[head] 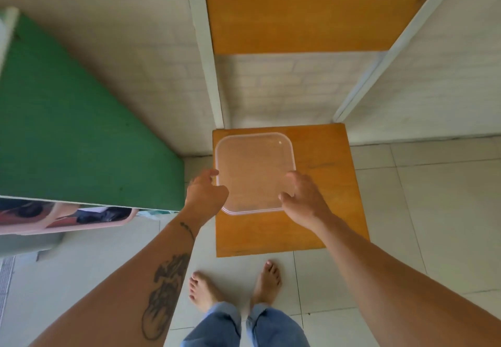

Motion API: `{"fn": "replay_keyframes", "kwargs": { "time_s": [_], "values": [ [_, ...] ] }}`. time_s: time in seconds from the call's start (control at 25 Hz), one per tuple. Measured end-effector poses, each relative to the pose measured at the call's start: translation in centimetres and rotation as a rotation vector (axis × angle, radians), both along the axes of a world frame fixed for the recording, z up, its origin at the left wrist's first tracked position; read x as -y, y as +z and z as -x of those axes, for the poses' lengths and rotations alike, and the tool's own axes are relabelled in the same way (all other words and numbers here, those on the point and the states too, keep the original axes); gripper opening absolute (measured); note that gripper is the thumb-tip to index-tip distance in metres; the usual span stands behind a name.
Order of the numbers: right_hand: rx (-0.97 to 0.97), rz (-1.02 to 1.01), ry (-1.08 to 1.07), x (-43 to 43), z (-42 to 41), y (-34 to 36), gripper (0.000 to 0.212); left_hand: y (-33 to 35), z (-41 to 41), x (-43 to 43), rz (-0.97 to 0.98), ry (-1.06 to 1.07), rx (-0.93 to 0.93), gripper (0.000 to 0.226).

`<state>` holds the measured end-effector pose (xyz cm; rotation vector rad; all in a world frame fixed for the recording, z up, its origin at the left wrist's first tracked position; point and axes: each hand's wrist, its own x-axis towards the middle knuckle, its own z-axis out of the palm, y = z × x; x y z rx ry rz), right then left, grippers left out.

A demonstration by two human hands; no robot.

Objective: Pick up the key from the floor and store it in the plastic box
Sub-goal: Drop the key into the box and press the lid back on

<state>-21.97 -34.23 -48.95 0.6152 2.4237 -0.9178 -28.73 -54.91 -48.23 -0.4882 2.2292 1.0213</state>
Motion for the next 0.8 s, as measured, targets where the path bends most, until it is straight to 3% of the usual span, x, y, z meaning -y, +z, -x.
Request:
{"fn": "replay_keyframes", "kwargs": {
  "time_s": [0.12,0.4,0.56,0.8],
  "values": [
    [-0.011,-0.055,-0.085,-0.6,0.9,-3.8,0.052,-4.4,0.5,-0.5,0.02,-0.008,0.014,0.071],
    [-0.097,-0.028,-0.184,-0.9,0.8,-6.9,0.056,-7.1,0.0,-2.0,0.023,0.04,-0.094,0.069],
    [-0.119,0.008,-0.237,-0.8,0.1,-4.7,0.056,-5.0,-0.3,-1.5,-0.027,0.018,-0.101,0.069],
    [-0.231,0.038,-0.291,0.3,-1.0,4.5,0.053,4.3,-1.0,-0.5,0.102,-0.106,-0.263,0.064]
  ]
}}
